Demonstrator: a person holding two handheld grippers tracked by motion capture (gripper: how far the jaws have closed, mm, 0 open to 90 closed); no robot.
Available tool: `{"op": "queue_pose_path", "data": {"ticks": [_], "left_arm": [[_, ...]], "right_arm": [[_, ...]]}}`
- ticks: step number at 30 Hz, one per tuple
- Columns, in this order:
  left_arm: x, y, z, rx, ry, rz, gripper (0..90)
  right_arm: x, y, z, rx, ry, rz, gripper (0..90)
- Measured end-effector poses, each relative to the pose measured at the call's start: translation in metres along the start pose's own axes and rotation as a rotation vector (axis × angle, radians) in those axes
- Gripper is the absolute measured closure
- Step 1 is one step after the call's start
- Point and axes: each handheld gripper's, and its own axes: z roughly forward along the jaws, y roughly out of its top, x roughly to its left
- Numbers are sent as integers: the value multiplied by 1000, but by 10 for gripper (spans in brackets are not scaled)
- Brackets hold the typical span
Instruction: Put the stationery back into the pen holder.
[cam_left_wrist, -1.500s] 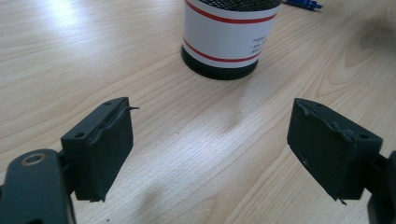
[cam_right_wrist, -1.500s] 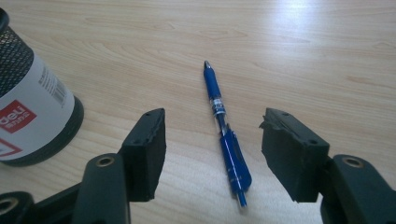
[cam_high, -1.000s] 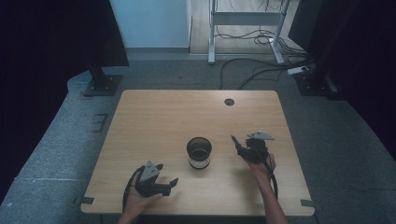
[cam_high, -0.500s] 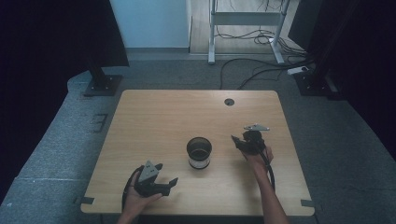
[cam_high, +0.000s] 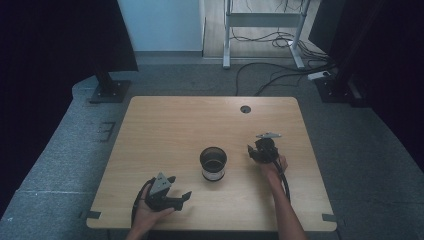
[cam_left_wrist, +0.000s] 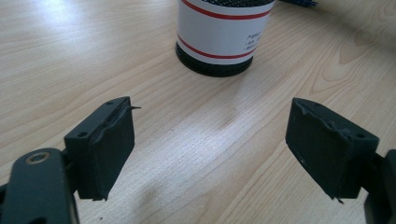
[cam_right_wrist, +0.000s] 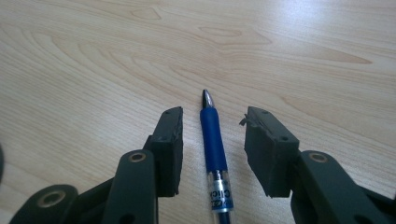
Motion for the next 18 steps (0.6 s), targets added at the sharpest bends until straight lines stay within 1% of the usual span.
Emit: {"op": "queue_pose_path", "data": {"ticks": [6, 8, 10, 12, 14, 16, 18], "left_arm": [[0, 0, 0, 2, -2, 5, 160], [2, 0, 0, 2, 1, -1, 160], [4, -1, -1, 0, 3, -5, 161], [5, 0, -2, -2, 6, -7, 161], [6, 0, -3, -5, 7, -9, 161], [7, 0, -4, -5, 10, -10, 161], [8, -1, -4, -5, 11, -12, 161]], "right_arm": [[-1, 0, 7, -4, -6, 7, 577], [-1, -1, 10, -3, -4, 13, 582], [0, 0, 11, 2, -6, 2, 585], [0, 1, 14, 35, -3, -5, 585], [1, 3, 15, 37, -5, -8, 607], [2, 6, 16, 42, 2, -4, 611], [3, 7, 18, 50, 0, -12, 615]]}}
